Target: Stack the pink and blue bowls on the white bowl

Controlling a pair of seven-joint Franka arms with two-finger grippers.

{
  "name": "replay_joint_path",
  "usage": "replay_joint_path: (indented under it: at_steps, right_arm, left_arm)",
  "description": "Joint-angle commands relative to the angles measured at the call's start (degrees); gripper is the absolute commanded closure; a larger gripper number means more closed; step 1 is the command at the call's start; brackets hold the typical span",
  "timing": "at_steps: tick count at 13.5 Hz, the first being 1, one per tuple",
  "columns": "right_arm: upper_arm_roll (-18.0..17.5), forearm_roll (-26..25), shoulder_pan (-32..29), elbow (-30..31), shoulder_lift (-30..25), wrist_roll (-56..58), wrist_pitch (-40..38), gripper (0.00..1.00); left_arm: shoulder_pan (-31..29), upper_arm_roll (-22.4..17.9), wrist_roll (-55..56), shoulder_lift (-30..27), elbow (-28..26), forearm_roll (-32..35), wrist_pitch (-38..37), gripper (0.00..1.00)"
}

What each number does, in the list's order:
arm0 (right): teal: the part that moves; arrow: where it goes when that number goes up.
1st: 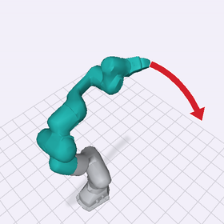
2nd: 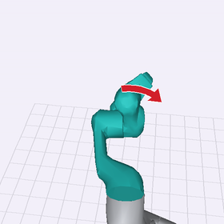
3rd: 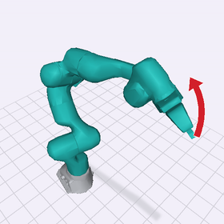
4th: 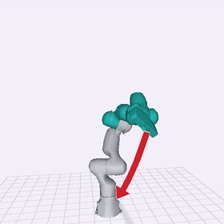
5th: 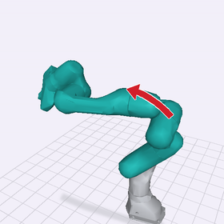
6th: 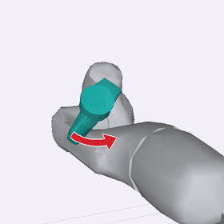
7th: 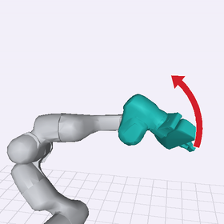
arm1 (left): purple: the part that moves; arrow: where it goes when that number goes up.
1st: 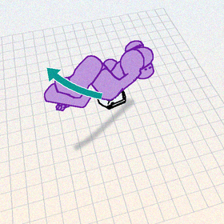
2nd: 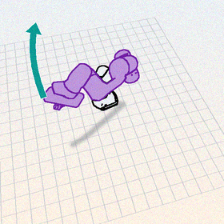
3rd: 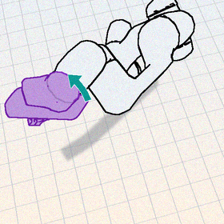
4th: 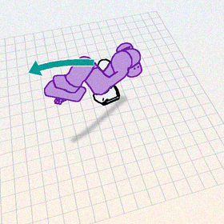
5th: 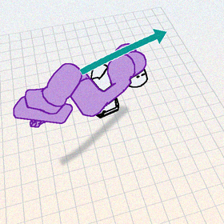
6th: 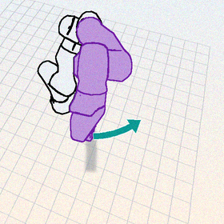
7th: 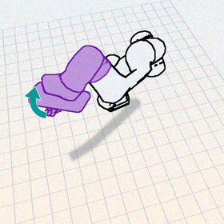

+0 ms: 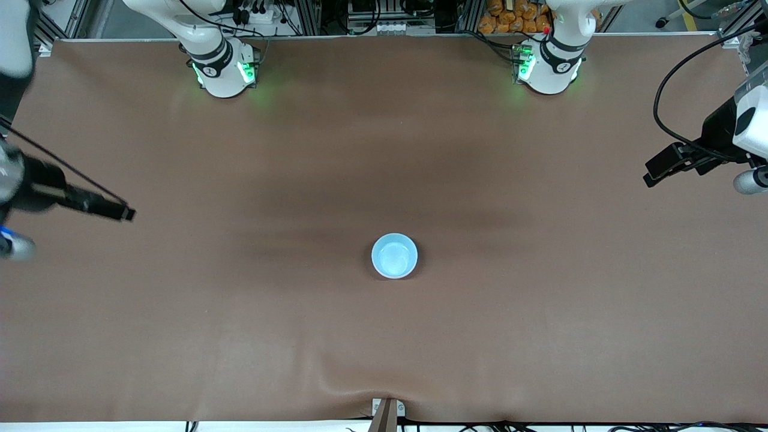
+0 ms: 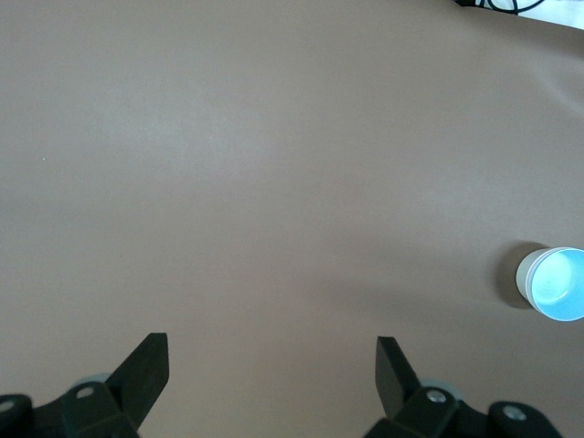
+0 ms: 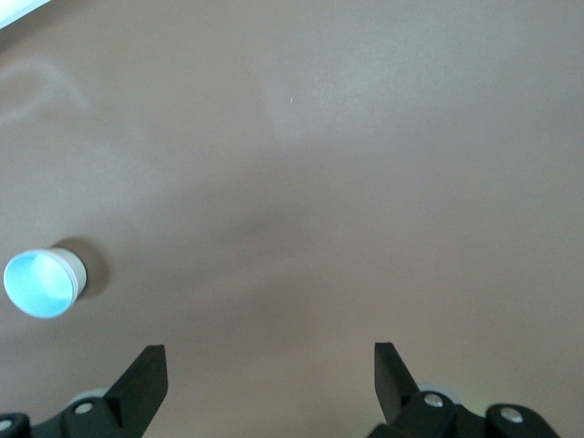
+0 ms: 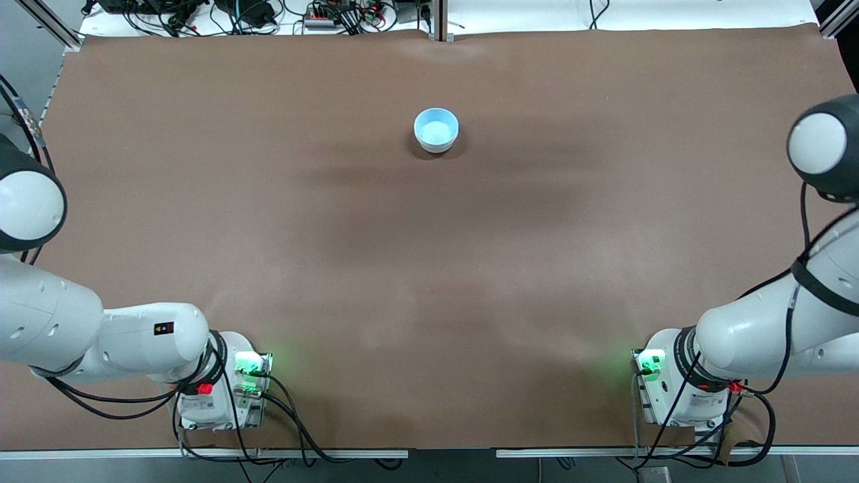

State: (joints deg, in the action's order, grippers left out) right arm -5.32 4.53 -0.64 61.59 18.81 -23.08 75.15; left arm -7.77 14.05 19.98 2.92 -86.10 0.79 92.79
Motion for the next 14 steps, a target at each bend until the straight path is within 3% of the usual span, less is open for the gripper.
replay_joint_path:
  at_steps: [1,5,7,14]
  right_arm:
    - [-0.4,-3.1,0.2,13.4,-11.2,3.9,3.4,0.0]
    - [0.7,-3.6,-0.2,31.2,-24.2,9.3,11.1,0.0]
    - [0.6,-4.3,-0.1,31.6,-25.0,9.6,11.2,0.0]
    - [0.5,-7.2,-0.7,24.1,-20.2,14.1,8.7,0.0]
  left_arm:
    - [-0.4,0.4,-1.1,-0.7,-0.1,0.6,0.2,0.0]
    - [-0.4,0.4,-3.4,-0.8,-0.6,0.6,0.3,0.0]
    - [-0.4,0.4,-4.2,-0.8,-0.6,0.5,0.4,0.0]
    - [0.0,0.6,-3.2,-0.5,0.1,-0.6,1.5,0.0]
